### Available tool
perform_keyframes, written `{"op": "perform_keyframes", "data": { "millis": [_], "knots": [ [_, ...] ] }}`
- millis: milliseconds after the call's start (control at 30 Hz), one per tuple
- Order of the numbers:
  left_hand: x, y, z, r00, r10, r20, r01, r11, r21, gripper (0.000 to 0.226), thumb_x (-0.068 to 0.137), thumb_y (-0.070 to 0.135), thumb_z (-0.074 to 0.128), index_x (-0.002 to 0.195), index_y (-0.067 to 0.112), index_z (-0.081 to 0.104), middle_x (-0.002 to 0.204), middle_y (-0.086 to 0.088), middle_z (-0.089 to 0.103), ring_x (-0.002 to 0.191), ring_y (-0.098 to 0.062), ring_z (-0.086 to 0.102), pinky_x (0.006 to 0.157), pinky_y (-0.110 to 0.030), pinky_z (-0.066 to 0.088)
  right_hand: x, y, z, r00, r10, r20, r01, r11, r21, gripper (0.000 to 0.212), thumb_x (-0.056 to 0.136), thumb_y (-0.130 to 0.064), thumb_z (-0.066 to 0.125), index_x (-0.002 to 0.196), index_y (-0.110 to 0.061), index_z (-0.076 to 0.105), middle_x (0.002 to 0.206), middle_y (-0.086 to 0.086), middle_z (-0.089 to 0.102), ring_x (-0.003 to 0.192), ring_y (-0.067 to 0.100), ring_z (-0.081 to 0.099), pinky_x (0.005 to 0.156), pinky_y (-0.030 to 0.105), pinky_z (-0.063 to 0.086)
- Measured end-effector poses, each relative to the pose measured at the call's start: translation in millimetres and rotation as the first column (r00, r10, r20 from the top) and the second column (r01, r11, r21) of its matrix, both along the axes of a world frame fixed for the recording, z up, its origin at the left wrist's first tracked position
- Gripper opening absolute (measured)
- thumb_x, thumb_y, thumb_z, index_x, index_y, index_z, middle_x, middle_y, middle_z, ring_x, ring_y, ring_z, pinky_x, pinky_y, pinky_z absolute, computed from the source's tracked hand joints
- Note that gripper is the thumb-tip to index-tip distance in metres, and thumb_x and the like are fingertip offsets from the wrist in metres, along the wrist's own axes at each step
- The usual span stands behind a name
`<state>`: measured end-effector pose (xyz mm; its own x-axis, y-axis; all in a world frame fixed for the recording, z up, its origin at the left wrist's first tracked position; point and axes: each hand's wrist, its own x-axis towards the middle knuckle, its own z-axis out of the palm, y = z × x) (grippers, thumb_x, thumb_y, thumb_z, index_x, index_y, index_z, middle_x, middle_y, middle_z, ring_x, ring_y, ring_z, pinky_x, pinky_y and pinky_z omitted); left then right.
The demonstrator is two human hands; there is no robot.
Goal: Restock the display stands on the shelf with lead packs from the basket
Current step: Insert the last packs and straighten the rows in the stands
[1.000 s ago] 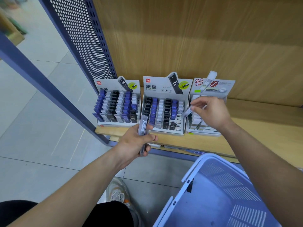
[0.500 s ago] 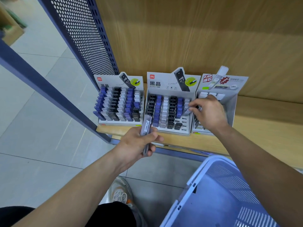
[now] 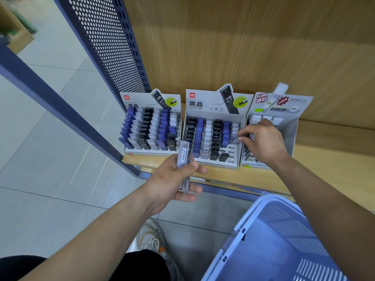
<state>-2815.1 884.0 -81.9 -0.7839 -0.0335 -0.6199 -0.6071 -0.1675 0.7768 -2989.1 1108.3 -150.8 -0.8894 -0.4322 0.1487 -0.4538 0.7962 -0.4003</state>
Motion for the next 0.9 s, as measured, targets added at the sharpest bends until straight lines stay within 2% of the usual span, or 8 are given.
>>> {"op": "perform_keyframes", "data": {
  "millis": [67, 200, 367, 500, 600, 667, 733, 900],
  "knots": [
    [1, 0, 0, 1.0, -0.02, 0.009, 0.02, 1.0, -0.011, 0.024, 0.103, 0.032, 0.056, 0.119, 0.015, 0.049, 0.108, 0.002, 0.077, 0.069, -0.021, 0.071, 0.054, -0.03, 0.055, 1, -3, 1, 0.999, 0.023, -0.038, -0.022, 0.999, 0.034, 0.009, 0.085, -0.019, 0.078, 0.094, -0.02, 0.079, 0.076, -0.01, 0.063, 0.096, 0.027, 0.056, 0.073, 0.032, 0.046],
    [1, -1, -2, 1.0, -0.005, -0.019, 0.005, 1.0, -0.027, 0.021, 0.103, 0.031, 0.056, 0.116, 0.016, 0.048, 0.108, -0.001, 0.076, 0.064, -0.02, 0.068, 0.048, -0.026, 0.048, -5, -10, -5, 0.99, 0.045, -0.134, -0.03, 0.993, 0.111, 0.005, 0.085, -0.019, 0.077, 0.087, -0.022, 0.08, 0.09, 0.0, 0.074, 0.089, 0.033, 0.056, 0.074, 0.036, 0.048],
    [-1, -3, -3, 0.998, 0.035, -0.057, -0.035, 0.999, -0.009, 0.013, 0.104, 0.026, 0.055, 0.107, 0.014, 0.057, 0.105, -0.007, 0.075, 0.06, -0.018, 0.063, 0.046, -0.025, 0.045, -5, -16, -8, 0.993, -0.028, -0.111, 0.042, 0.991, 0.13, 0.007, 0.085, -0.017, 0.077, 0.087, -0.023, 0.08, 0.081, 0.001, 0.075, 0.091, 0.03, 0.056, 0.076, 0.037, 0.045],
    [0, -1, -2, 0.997, 0.032, -0.066, -0.032, 0.999, 0.006, 0.012, 0.103, 0.024, 0.056, 0.107, 0.013, 0.06, 0.099, -0.003, 0.075, 0.063, -0.016, 0.065, 0.048, -0.025, 0.047, 0, -16, 5, 0.997, -0.049, -0.062, 0.058, 0.986, 0.158, 0.012, 0.09, -0.02, 0.07, 0.097, -0.024, 0.079, 0.083, 0.011, 0.071, 0.094, 0.032, 0.059, 0.078, 0.038, 0.046],
    [0, 0, 2, 0.996, 0.033, -0.078, -0.03, 0.999, 0.036, 0.015, 0.102, 0.024, 0.056, 0.11, 0.013, 0.062, 0.097, -0.002, 0.075, 0.066, -0.015, 0.067, 0.052, -0.024, 0.05, 23, -22, 27, 0.995, -0.027, -0.097, 0.022, 0.998, -0.056, 0.01, 0.09, -0.018, 0.07, 0.095, -0.021, 0.079, 0.084, 0.0, 0.073, 0.085, 0.026, 0.06, 0.078, 0.035, 0.046],
    [0, 1, 4, 0.996, 0.021, -0.083, -0.017, 0.998, 0.053, 0.017, 0.102, 0.026, 0.056, 0.111, 0.013, 0.063, 0.096, -0.001, 0.074, 0.069, -0.016, 0.069, 0.055, -0.024, 0.053, 48, -34, 44, 0.99, 0.093, 0.105, -0.058, 0.953, -0.297, 0.008, 0.091, -0.02, 0.071, 0.093, -0.024, 0.077, 0.087, -0.01, 0.073, 0.082, 0.017, 0.06, 0.077, 0.026, 0.044],
    [0, 4, 5, 0.997, 0.01, -0.079, -0.005, 0.998, 0.066, 0.017, 0.101, 0.026, 0.057, 0.11, 0.013, 0.065, 0.094, -0.002, 0.073, 0.071, -0.017, 0.071, 0.057, -0.025, 0.055, 68, -46, 54, 0.887, 0.266, 0.377, -0.054, 0.871, -0.488, 0.006, 0.091, -0.02, 0.071, 0.093, -0.023, 0.076, 0.086, -0.007, 0.074, 0.081, 0.015, 0.065, 0.073, 0.02, 0.047],
    [1, 7, 6, 0.996, -0.005, -0.084, 0.013, 0.996, 0.093, 0.018, 0.099, 0.026, 0.058, 0.107, 0.013, 0.068, 0.093, -0.007, 0.074, 0.074, -0.021, 0.074, 0.06, -0.028, 0.058, 80, -54, 49, 0.749, 0.408, 0.522, 0.01, 0.78, -0.625, 0.009, 0.085, -0.014, 0.078, 0.09, -0.015, 0.071, 0.085, 0.001, 0.071, 0.077, 0.014, 0.065, 0.078, 0.032, 0.053]
  ]
}}
